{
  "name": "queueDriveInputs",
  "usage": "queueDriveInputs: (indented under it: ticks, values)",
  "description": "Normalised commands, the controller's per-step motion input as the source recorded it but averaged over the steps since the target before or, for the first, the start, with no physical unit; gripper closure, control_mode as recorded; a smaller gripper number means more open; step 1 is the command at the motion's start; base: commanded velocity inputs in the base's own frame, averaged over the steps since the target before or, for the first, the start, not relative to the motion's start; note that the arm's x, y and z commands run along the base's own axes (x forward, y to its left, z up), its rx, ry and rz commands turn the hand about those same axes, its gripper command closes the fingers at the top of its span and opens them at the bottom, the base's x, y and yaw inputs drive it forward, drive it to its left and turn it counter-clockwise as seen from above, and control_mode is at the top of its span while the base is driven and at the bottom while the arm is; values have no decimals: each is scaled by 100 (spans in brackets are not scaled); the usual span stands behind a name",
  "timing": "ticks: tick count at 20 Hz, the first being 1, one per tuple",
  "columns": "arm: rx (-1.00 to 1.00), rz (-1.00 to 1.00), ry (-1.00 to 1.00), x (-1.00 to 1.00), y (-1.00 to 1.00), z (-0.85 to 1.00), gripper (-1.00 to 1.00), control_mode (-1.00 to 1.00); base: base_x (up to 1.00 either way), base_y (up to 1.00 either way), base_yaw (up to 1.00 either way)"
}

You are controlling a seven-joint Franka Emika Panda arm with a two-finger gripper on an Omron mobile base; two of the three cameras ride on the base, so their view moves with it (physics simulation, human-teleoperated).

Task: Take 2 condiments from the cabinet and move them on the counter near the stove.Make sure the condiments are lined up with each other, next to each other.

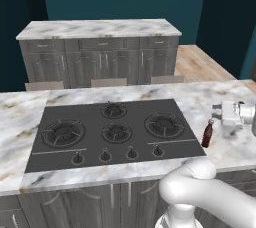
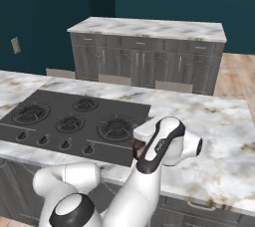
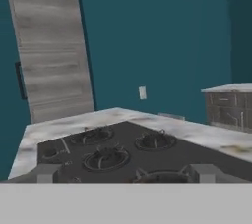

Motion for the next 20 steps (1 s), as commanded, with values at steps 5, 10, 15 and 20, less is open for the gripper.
queueDriveInputs:
  ticks: [5,10,15,20]
  values:
    - [-3,-13,23,-22,53,62,-100,-100,0,0,0]
    - [0,-45,37,-39,61,65,-100,-100,0,0,0]
    - [-11,-44,28,-33,76,35,-100,-100,0,0,0]
    - [-27,-24,21,-22,80,8,-100,-100,0,0,0]
